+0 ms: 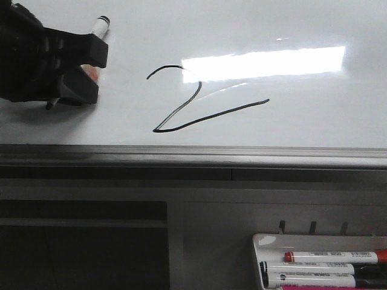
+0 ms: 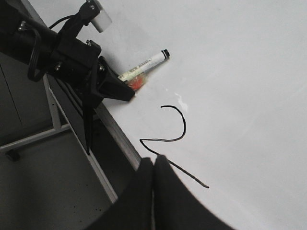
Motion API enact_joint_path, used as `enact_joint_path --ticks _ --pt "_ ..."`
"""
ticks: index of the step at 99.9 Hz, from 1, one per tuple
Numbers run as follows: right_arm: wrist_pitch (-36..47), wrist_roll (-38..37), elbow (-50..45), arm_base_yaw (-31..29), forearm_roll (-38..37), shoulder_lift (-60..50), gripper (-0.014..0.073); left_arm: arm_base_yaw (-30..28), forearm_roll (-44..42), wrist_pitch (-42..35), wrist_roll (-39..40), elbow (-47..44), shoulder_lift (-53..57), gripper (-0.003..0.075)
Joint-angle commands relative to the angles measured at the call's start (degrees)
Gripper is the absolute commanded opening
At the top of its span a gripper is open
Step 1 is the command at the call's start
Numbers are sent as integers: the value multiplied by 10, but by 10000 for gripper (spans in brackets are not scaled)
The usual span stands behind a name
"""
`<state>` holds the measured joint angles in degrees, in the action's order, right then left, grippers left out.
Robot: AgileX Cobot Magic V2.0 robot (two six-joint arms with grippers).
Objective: Write number 2 on whiteboard
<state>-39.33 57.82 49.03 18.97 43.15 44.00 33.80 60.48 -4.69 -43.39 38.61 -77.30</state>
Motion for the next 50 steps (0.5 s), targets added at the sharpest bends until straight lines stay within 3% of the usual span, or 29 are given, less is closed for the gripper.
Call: enact_joint_path --ticks 1,50 --pt "34 0 15 -4 25 -3 -68 -2 27 -61 6 14 -7 -20" --pt "35 0 15 -4 36 -3 -68 -2 39 -47 6 77 -41 -20"
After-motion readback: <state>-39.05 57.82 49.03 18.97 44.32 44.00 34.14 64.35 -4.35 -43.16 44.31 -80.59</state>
